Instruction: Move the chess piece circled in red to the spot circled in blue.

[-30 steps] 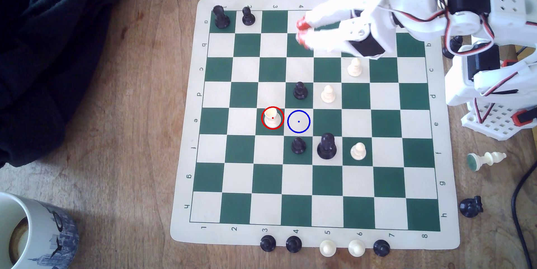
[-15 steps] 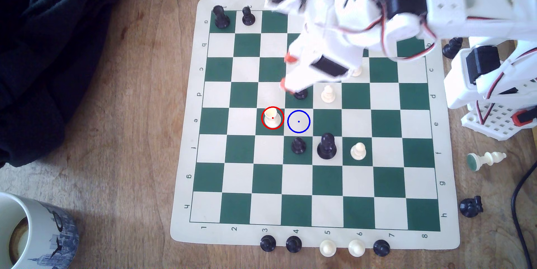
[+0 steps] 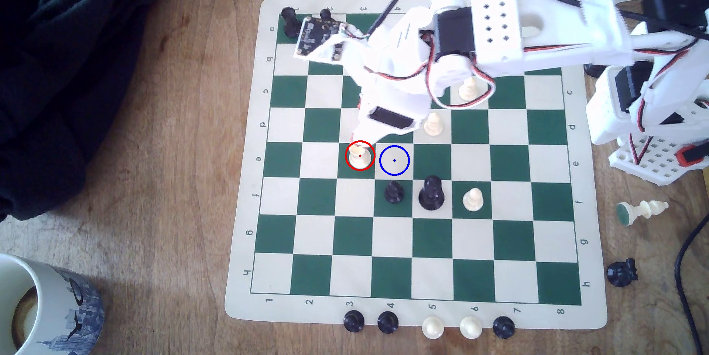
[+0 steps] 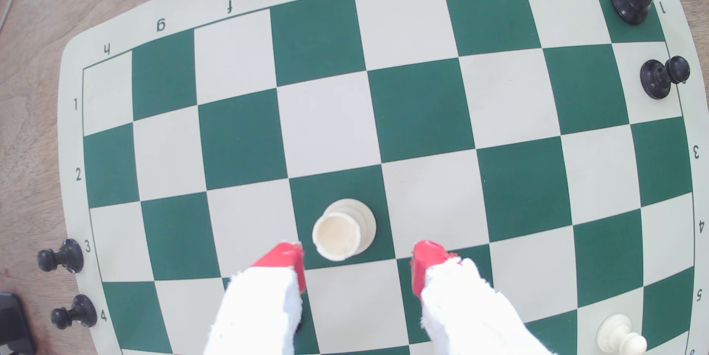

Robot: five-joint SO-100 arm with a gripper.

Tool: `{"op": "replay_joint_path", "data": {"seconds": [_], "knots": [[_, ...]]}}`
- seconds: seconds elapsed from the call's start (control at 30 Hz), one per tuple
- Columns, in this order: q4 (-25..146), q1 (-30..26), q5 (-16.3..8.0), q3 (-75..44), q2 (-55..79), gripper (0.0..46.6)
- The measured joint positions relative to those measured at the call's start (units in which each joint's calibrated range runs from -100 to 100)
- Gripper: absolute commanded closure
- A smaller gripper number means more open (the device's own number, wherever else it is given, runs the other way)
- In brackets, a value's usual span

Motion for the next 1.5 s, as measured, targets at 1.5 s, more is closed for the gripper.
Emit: {"op": "replay_joint_path", "data": {"seconds": [1.5], "knots": [[-2.4, -2.4, -1.0, -2.3, 11.7, 30.1]]}}
